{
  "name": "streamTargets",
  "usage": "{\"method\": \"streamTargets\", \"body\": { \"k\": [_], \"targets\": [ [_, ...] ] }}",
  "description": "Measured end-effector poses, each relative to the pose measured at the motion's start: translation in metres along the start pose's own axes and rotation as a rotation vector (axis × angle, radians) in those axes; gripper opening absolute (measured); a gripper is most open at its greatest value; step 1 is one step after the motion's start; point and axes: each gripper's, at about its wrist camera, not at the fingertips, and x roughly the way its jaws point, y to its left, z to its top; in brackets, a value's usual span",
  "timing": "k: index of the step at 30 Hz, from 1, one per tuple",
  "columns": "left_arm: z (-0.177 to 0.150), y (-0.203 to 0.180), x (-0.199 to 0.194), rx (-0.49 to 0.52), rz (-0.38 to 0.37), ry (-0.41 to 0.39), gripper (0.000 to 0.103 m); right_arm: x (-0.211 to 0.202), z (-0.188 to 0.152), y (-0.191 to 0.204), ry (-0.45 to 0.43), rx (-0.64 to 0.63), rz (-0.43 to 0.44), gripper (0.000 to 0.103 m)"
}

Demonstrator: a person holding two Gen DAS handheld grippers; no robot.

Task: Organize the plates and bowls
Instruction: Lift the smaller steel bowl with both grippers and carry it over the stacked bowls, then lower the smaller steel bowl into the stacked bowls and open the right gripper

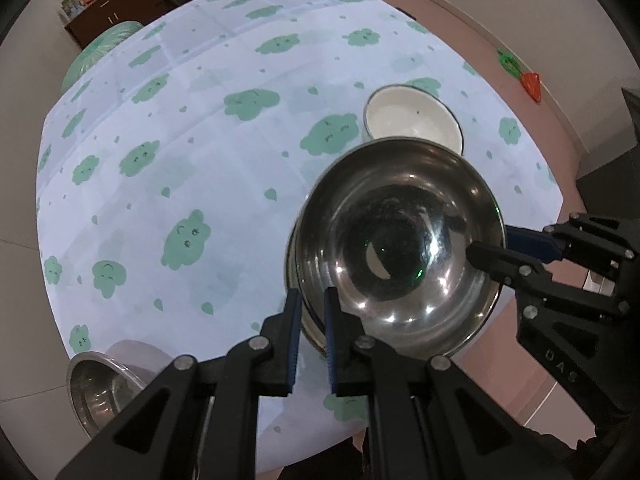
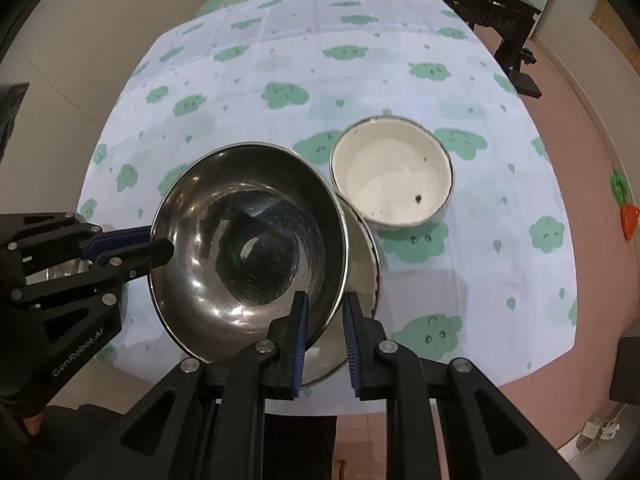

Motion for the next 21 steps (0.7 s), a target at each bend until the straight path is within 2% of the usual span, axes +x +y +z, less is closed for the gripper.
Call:
{"method": "streamTargets", "body": {
  "k": [21],
  "targets": [
    [0.001, -0.005, 0.031, 0.028, -0.001, 0.067, 0.009, 0.029, -0.002, -0.001, 0.073, -0.028, -0.031, 0.020]
  ]
}}
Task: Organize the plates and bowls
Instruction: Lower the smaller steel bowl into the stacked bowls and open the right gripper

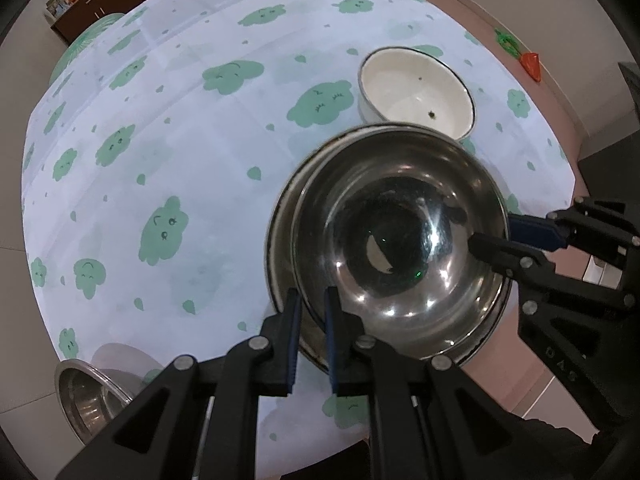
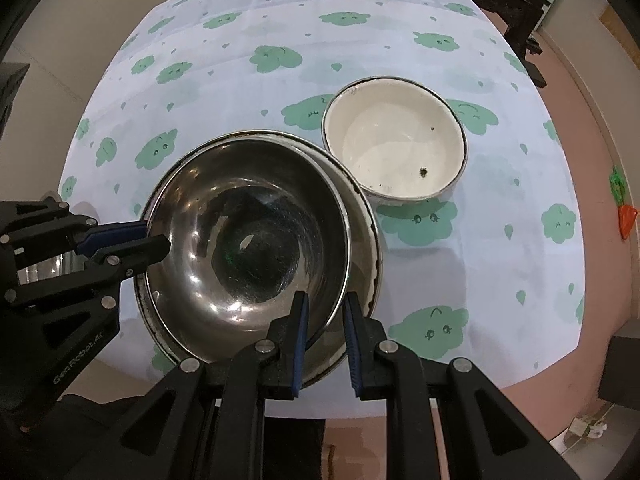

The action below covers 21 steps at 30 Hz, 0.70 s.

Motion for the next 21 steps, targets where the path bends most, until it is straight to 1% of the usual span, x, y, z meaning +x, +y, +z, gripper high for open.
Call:
{"method": "streamTargets", "body": {
  "k": [4, 9, 12, 17, 20, 21],
  "targets": [
    [0.000, -0.001, 0.000, 0.001, 0.003, 0.007, 0.009, 0.001, 0.003, 0.002, 0.004, -0.019, -0.012, 0.020],
    [0.001, 0.001, 0.001, -0.011, -0.011, 0.012, 0.010, 0.002, 0.004, 0.001, 0.016, -0.024, -0.004, 0.023],
    [0.001, 0.001, 0.002, -0.010, -0.011, 0.014, 0.011, 0.002, 0.005, 0.002, 0.021, -0.019, 0.016, 0.029],
    [0.001, 0.002, 0.000, -0.015, -0.016, 0.007, 0.011, -0.001, 0.005, 0.007, 0.018, -0.034, 0.011, 0.036],
    [0.001, 0.002, -0.002, -0.015, -0.015, -0.001, 0.011, -0.007, 0.007, 0.007, 0.006, -0.030, 0.023, 0.042],
    [0.001, 0.002, -0.002, -0.018, -0.016, -0.003, 0.011, -0.009, 0.007, 0.007, 0.000, -0.030, 0.025, 0.042]
  ]
}}
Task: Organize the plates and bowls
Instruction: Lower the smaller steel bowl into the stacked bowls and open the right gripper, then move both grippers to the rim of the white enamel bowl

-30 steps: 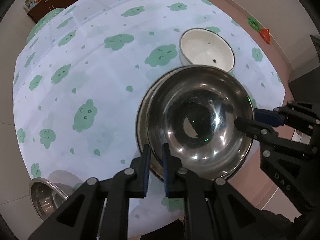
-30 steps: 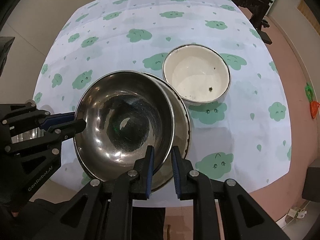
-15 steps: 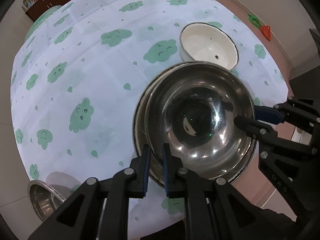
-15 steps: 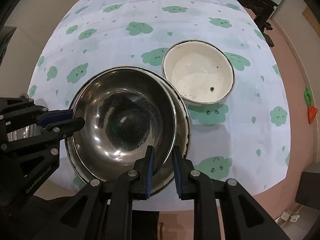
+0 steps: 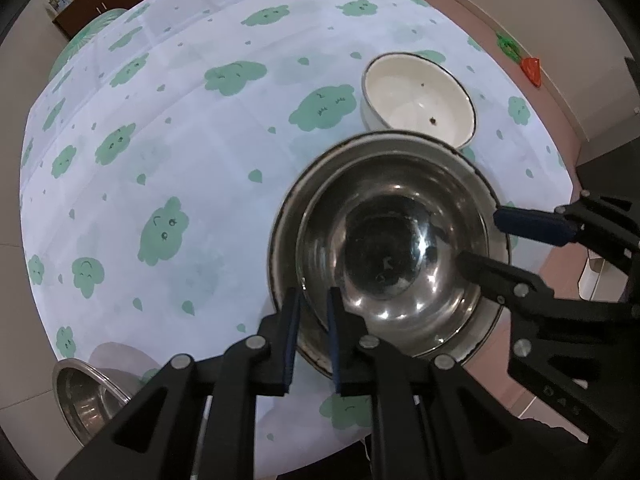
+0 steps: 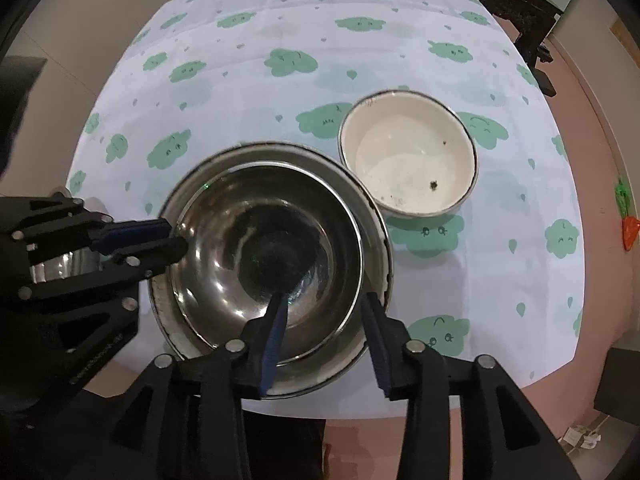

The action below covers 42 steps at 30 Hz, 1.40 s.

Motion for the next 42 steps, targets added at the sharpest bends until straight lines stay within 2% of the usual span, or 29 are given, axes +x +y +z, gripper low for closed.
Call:
{"method": "streamTargets", "body": {
  "k": [5, 11, 15, 21, 42],
  "targets": [
    [-0.001, 0.002, -0.006, -0.010, -0.003, -0.015, 0.011, -0.007, 0.002, 0.002, -0.018, -0.006, 0.003, 0.042],
    [0.005, 0.011, -0.019, -0.042, -0.005, -0.052, 0.017, -0.018, 0.003, -0.003, -0.052, 0.024, 0.022, 0.042],
    [0.013, 0.013, -0.024, -0.053, -0.001, -0.075, 0.029, -0.027, 0.003, -0.011, -0.094, 0.057, 0.033, 0.042],
    [0.028, 0.012, -0.031, -0.052, -0.001, -0.104, 0.037, -0.035, 0.006, -0.030, -0.144, 0.115, 0.030, 0.042],
    [0.093, -0.019, -0.011, -0.011, 0.016, -0.094, 0.038, -0.016, 0.023, -0.092, -0.140, 0.186, 0.018, 0.042]
  ]
}}
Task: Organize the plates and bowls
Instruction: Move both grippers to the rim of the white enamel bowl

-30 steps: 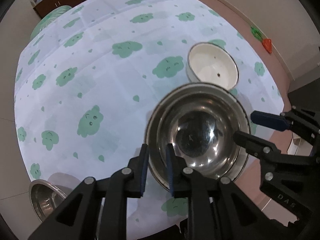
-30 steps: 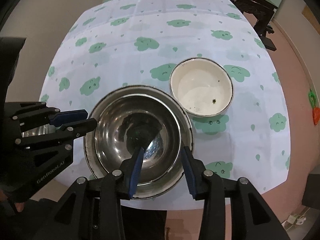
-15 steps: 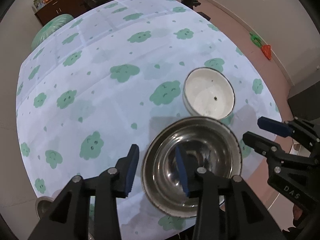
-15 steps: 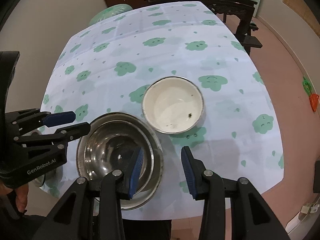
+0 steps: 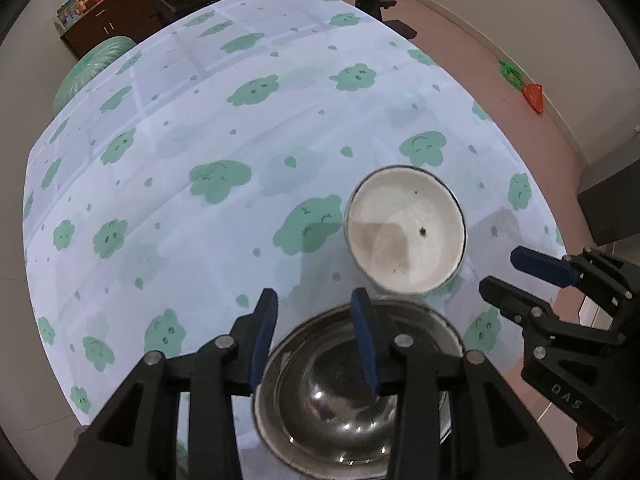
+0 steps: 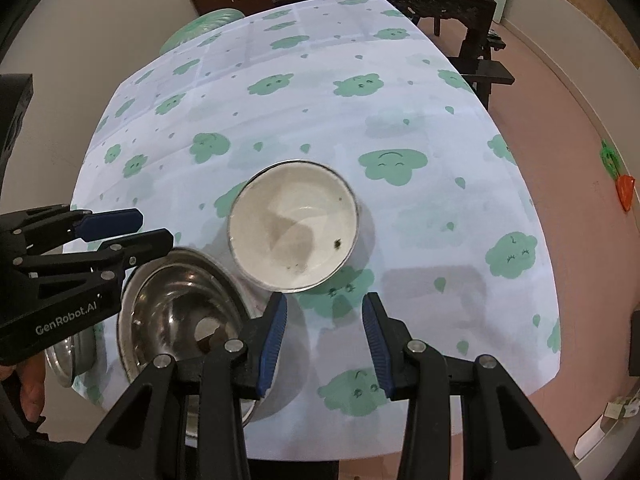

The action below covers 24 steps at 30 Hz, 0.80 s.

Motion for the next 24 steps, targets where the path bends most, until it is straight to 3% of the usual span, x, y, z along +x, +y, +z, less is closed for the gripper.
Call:
{"method": "streamTargets", "body": {
  "k": [24],
  "targets": [
    [0.038, -0.009, 0.058, -0.005, 0.006, 0.090, 0.038, 0.053, 0.035, -0.020, 0.075, -0.032, 0.000, 0.042]
  ]
}}
